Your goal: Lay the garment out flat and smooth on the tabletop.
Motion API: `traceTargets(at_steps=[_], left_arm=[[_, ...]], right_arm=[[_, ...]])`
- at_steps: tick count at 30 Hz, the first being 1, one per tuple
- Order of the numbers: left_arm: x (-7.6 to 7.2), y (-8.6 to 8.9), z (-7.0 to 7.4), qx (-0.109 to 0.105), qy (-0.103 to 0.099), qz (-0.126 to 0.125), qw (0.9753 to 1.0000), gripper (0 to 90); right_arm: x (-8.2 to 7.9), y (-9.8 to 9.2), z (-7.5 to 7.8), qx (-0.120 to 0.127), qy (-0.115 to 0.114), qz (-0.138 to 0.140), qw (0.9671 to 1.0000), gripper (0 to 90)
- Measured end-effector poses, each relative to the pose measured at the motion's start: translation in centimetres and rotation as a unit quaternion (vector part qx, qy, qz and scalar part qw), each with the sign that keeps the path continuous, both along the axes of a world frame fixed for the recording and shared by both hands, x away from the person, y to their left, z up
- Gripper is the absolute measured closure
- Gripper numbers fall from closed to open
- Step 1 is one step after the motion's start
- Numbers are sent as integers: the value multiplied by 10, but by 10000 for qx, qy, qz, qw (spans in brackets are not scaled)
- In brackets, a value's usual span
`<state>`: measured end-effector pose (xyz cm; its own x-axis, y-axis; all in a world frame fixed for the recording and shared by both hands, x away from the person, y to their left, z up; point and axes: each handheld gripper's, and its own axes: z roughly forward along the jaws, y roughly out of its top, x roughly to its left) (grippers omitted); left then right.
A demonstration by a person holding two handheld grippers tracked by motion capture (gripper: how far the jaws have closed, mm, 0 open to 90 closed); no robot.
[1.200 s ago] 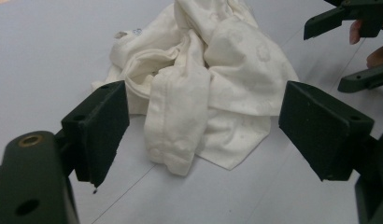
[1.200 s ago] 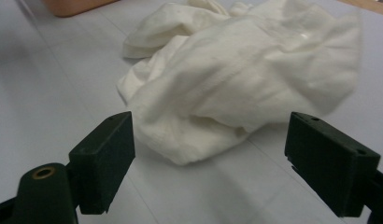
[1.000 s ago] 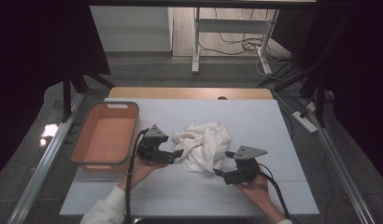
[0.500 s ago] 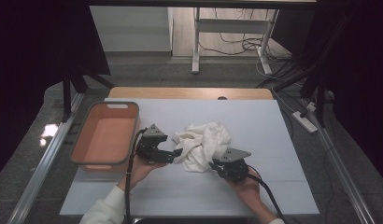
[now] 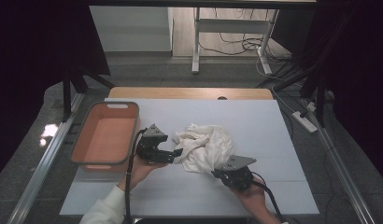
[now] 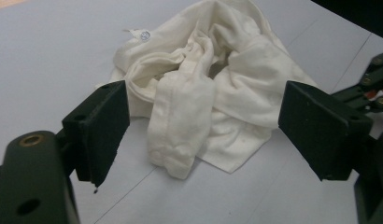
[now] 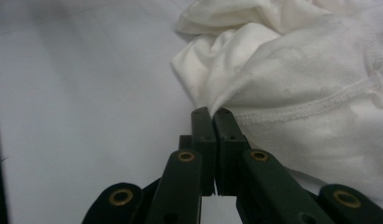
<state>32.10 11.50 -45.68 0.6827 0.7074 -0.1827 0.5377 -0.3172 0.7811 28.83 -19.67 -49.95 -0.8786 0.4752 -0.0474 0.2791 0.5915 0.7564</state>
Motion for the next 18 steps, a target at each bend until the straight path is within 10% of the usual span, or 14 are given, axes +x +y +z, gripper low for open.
traceTargets(at_steps=[18], left_arm=[[2,-6,1,12,-5,-98,10000,173]], right_arm=[[-41,11,3,-84,187,625,9978,869]])
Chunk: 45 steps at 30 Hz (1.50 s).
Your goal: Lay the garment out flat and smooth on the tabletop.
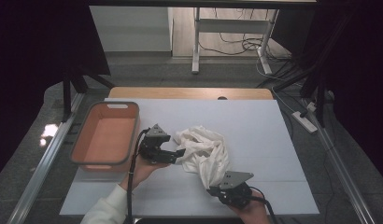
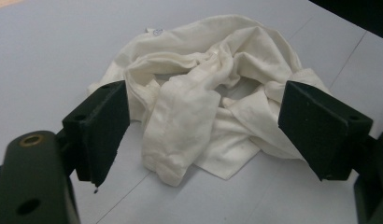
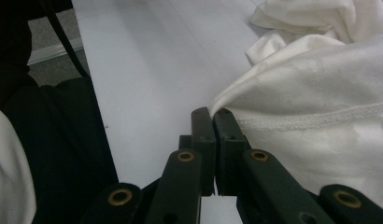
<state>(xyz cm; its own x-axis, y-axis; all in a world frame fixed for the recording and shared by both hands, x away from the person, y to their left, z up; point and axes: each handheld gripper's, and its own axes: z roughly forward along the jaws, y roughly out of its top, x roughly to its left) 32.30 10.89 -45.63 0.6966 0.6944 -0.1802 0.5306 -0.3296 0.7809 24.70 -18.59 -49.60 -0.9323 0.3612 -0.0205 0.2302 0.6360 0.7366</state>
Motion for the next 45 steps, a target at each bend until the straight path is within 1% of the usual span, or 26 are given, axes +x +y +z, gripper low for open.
traceTargets(at_steps=[1,3,5,8,11,14,16,18,22,28,30,32,35,38,42,45], left_arm=[[0,0,0,5,-3,-3,10000,173],[0,1,1,-7,-10,10,10000,173],[0,1,1,-33,-19,33,10000,173],[0,2,1,-28,-17,35,10000,173],[0,2,1,-17,-22,31,10000,173],[0,2,2,-9,-33,30,10000,173],[0,3,2,-24,-34,58,10000,173],[1,4,3,-41,-45,84,9999,173],[1,6,5,-75,-66,151,9998,177],[2,8,7,-99,-91,194,9997,181],[2,8,8,-98,-96,204,9997,184],[2,8,9,-120,-109,211,9996,184],[3,9,10,-144,-122,221,9996,184],[4,10,10,-151,-130,233,9995,185],[4,12,10,-149,-136,248,9995,185],[3,13,11,-175,-147,276,9994,185]], right_arm=[[1,-1,0,13,4,-20,10000,828],[2,-4,2,92,-20,-79,9999,686],[3,-9,6,218,-122,-202,9995,563],[5,-19,14,488,-266,-456,9974,471],[9,-28,19,699,-297,-698,9947,427],[12,-31,22,807,-295,-809,9930,405],[14,-29,22,820,-277,-806,9930,396],[14,-26,23,811,-266,-817,9930,390],[16,-16,23,773,-243,-729,9940,386],[27,-2,27,791,-202,-746,9939,385],[34,5,29,768,-156,-711,9944,379],[41,15,29,688,-82,-667,9954,375],[47,29,26,531,-66,-583,9969,378],[53,40,23,385,-81,-563,9976,381],[62,50,19,347,12,-613,9975,388],[65,54,16,305,47,-630,9975,399]])
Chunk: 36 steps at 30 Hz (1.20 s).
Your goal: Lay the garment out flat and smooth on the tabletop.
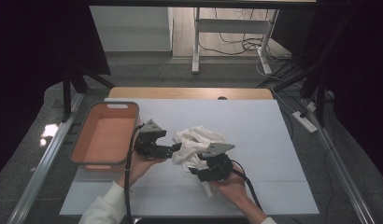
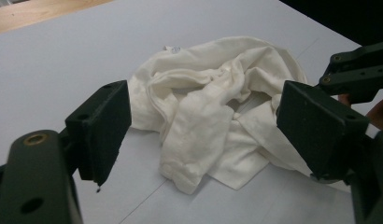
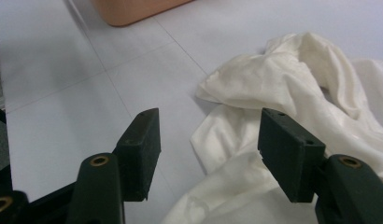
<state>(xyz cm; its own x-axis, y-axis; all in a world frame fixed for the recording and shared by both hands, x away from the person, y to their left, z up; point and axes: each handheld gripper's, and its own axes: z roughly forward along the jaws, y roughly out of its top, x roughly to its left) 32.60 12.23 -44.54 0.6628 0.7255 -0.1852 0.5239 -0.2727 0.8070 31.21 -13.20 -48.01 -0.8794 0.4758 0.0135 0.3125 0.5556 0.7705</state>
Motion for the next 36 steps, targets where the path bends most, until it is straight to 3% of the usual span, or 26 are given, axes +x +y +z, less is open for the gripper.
traceTargets(at_steps=[6,10,13,15,17,25,31,36], left_arm=[[-1,0,2,-24,-34,-2,10000,186],[-1,0,1,-14,-20,-12,10000,186],[-1,0,0,2,-7,-16,10000,187],[-1,1,0,-13,6,-2,10000,186],[-1,2,0,-3,-1,-4,10000,186],[-2,4,-1,-28,9,32,10000,187],[-2,5,-2,-21,19,40,10000,187],[-2,5,-2,-14,32,42,10000,187]], right_arm=[[4,0,-11,-259,133,-278,9992,444],[7,-3,-17,-477,206,-403,9978,584],[7,-5,-19,-694,79,-435,9966,745],[6,-7,-17,-625,53,-403,9972,835],[5,-10,-14,-578,19,-386,9976,859],[-8,-29,8,-186,-279,-343,9988,867],[-19,-53,24,57,-521,-404,9978,867],[-22,-77,26,167,-470,-611,9969,867]])
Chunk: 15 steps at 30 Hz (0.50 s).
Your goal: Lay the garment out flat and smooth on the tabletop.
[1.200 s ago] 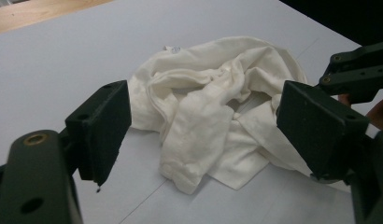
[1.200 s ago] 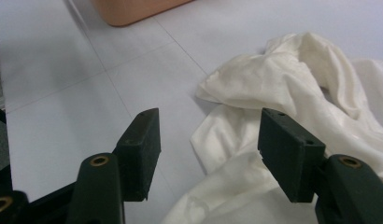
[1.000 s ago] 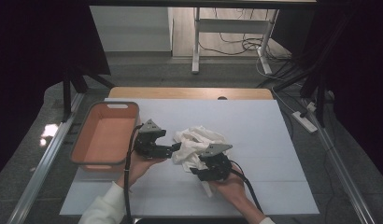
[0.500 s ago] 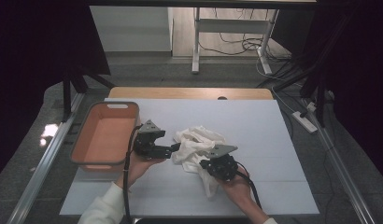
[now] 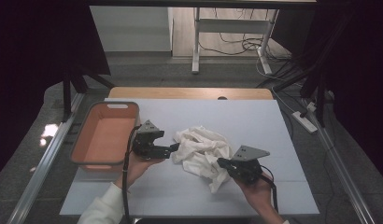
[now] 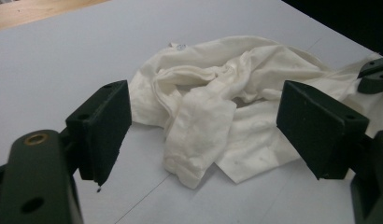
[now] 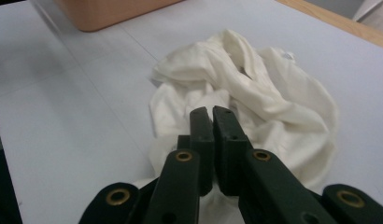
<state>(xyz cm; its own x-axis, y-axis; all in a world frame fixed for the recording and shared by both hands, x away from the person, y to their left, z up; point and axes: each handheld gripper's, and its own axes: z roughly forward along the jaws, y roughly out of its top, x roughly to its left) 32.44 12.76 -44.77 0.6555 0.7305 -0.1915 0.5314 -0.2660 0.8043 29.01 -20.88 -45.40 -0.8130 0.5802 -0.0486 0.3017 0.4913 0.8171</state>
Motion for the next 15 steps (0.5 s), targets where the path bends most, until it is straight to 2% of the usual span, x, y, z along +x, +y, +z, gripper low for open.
traceTargets(at_steps=[6,15], left_arm=[[1,-2,-2,15,23,-16,10000,187],[1,-1,-2,24,20,-10,10000,187]], right_arm=[[-1,-20,-2,69,93,-176,9998,866],[-4,-40,-8,-136,43,-405,9991,866]])
